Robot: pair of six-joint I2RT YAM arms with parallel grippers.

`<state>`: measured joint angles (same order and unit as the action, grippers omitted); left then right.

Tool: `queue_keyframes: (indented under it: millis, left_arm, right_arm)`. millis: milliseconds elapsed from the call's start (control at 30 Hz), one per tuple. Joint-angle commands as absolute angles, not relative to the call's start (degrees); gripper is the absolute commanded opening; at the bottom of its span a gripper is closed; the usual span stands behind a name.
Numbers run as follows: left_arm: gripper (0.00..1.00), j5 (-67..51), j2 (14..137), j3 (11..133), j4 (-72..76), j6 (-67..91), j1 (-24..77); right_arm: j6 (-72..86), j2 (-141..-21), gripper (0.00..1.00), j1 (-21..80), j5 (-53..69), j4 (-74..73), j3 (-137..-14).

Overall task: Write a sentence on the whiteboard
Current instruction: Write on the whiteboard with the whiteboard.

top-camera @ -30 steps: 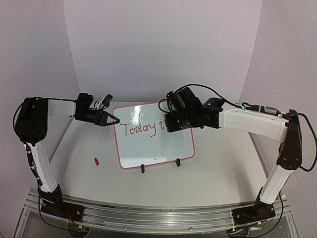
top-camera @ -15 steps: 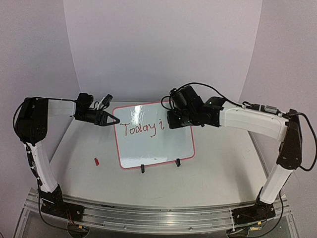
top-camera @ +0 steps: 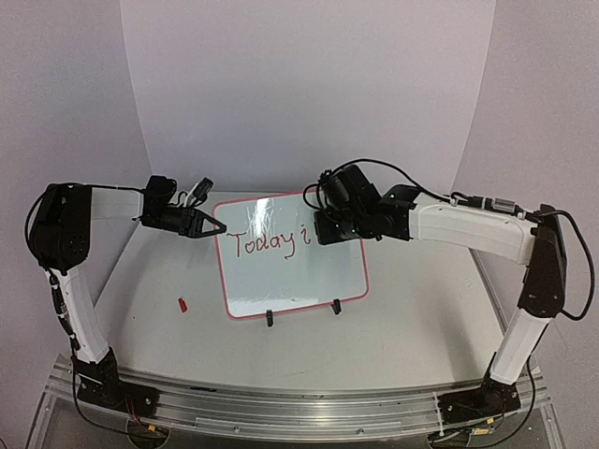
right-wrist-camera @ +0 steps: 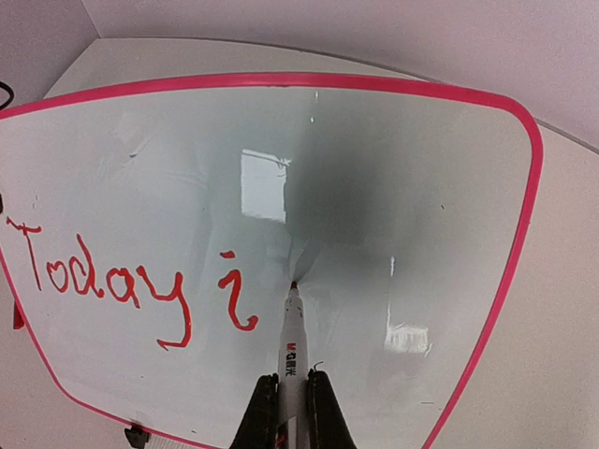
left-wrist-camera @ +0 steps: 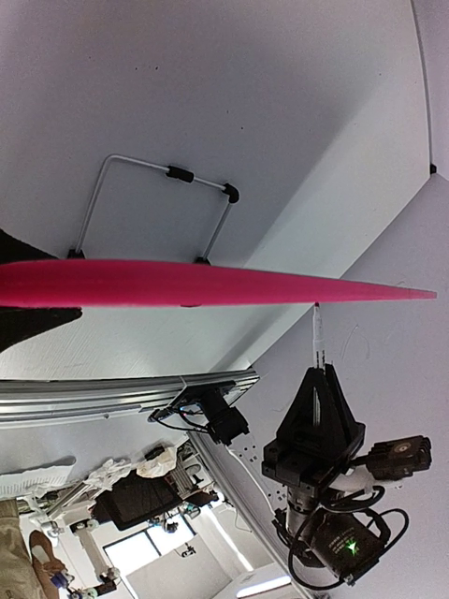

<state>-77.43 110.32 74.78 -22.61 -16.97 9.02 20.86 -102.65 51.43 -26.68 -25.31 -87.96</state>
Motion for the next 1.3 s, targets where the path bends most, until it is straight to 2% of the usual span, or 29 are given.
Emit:
queue_keyframes:
  millis: [0,467,1267]
  left_arm:
    - [0.00,-72.7,112.4,75.2,-23.6,-22.4,11.1]
    - [0.00,-72.8,112.4,75.5,-23.9,-22.8,11.1]
    - [0.00,-72.6,112.4,75.5,-24.1,-22.8,11.1]
  right_arm:
    - [20.5,-104.1,0.00,50.9,-28.3,-24.0,-90.1]
    - [21.0,-105.8,0.00,50.8,-29.3,-23.9,-90.8]
    - [22.5,-106.9,0.00,50.8,-24.1,-26.7,-89.8]
